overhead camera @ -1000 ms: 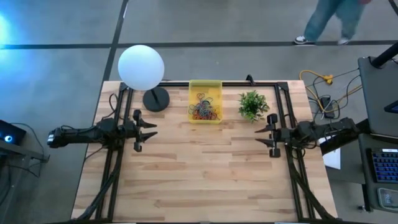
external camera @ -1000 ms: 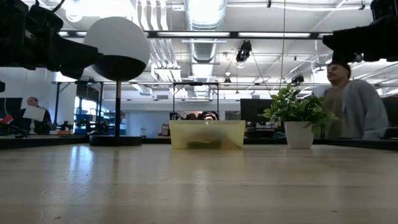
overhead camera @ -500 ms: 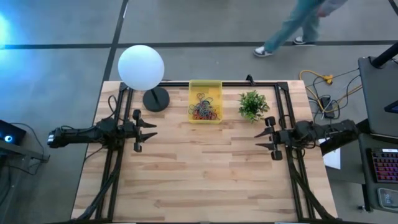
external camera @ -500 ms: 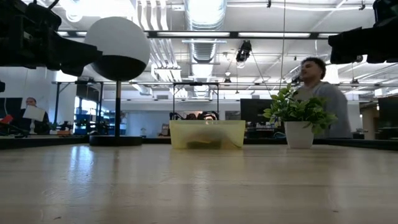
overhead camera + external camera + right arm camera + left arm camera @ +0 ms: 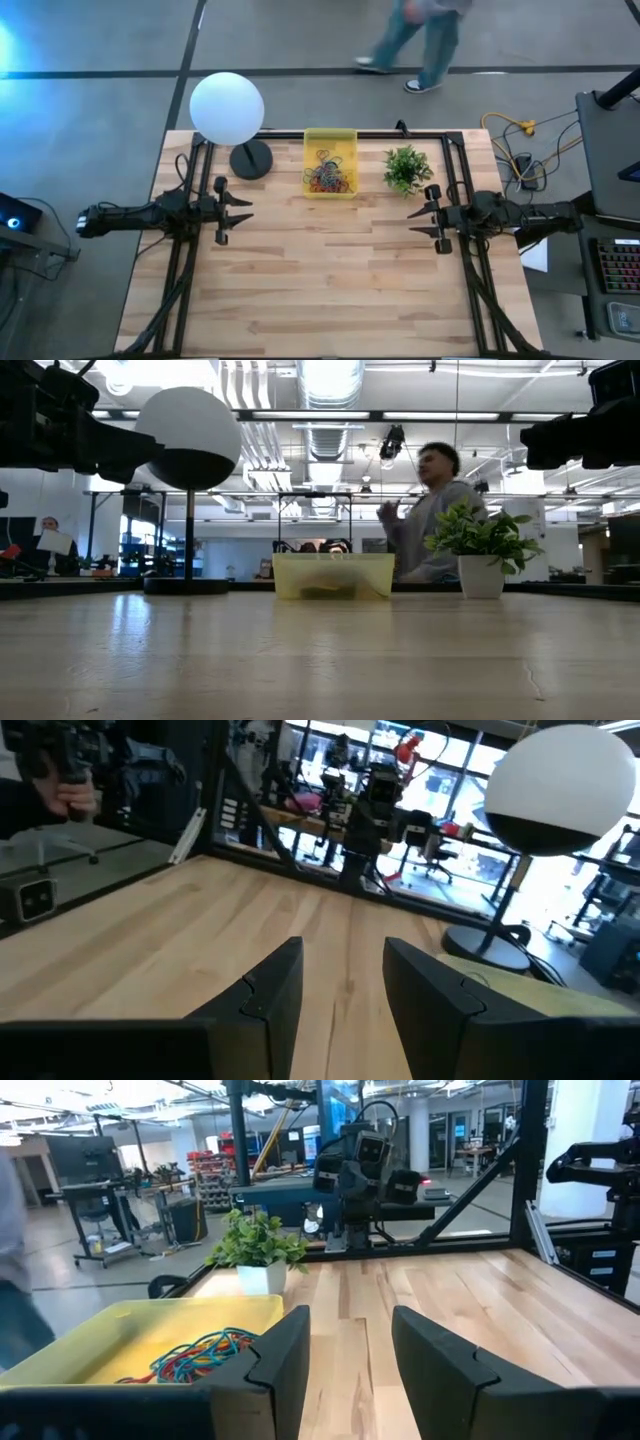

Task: Pick and place rubber bands into bin
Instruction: Return to Home Position

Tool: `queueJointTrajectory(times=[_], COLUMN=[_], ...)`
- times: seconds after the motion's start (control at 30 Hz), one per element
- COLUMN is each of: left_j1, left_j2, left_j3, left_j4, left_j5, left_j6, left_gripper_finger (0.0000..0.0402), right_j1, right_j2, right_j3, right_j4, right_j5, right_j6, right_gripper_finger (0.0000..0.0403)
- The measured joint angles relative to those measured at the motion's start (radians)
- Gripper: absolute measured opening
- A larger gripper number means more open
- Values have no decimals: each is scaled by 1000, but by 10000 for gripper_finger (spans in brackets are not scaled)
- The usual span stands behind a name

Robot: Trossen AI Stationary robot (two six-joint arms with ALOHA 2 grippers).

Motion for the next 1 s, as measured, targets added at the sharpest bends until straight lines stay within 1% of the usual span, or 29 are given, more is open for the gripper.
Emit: queueJointTrajectory(times=[0.33, 0.5, 1.0], left_j1=[0, 0, 0], left_j2=[19, 22, 69], left_j3=[0, 0, 0], left_j4=[-1, -2, 0], left_j5=[0, -1, -2], left_j6=[-1, -25, -27], left_gripper_finger=[129, 129, 129], right_j1=[0, 0, 0], right_j2=[22, 22, 48], right_j3=[-1, -1, -2], right_j4=[-15, -15, -14], right_j5=[124, 128, 131], right_j6=[28, 30, 14], right_gripper_finger=[128, 128, 128])
